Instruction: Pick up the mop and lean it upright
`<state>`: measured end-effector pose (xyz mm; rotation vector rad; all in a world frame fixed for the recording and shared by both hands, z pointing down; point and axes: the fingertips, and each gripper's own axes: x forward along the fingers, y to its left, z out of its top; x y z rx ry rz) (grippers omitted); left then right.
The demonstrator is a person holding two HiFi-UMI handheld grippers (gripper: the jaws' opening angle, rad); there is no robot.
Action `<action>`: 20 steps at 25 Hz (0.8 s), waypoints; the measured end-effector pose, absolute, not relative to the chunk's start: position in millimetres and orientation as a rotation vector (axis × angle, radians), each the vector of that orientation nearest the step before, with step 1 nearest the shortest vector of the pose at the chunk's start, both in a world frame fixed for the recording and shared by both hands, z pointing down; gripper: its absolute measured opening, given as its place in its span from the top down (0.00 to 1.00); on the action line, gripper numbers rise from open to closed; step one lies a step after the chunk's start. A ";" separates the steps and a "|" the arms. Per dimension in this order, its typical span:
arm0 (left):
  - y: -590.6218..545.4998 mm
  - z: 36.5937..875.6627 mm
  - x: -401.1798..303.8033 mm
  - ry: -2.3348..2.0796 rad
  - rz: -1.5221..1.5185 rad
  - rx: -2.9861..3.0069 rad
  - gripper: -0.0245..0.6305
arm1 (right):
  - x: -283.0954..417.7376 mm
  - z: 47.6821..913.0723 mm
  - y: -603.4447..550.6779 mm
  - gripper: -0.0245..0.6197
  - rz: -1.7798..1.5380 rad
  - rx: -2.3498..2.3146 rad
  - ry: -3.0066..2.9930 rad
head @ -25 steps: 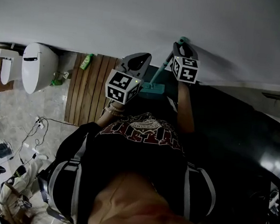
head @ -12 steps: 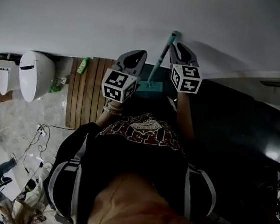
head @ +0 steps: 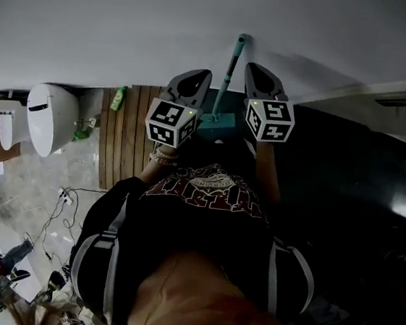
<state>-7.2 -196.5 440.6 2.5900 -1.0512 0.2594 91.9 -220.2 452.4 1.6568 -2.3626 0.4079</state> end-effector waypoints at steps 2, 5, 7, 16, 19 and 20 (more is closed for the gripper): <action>-193.0 439.7 -4.0 -1.043 0.260 2.598 0.89 | 92.9 449.7 -212.8 0.93 0.406 1.661 -2.366; -186.9 438.5 -1.0 -1.031 0.262 2.610 0.89 | 93.2 447.3 -200.9 0.93 0.404 1.667 -2.364; -182.3 437.8 2.6 -1.023 0.265 2.617 0.89 | 94.7 446.3 -192.5 0.93 0.414 1.670 -2.365; -165.3 436.3 16.3 -0.960 0.289 2.649 0.89 | 94.1 437.5 -163.6 0.93 0.451 1.687 -2.387; -160.1 433.5 19.5 -0.942 0.290 2.662 0.89 | 93.2 434.2 -153.8 0.93 0.455 1.691 -2.388; -158.6 432.9 20.9 -0.938 0.288 2.665 0.89 | 93.6 433.0 -150.6 0.93 0.456 1.694 -2.389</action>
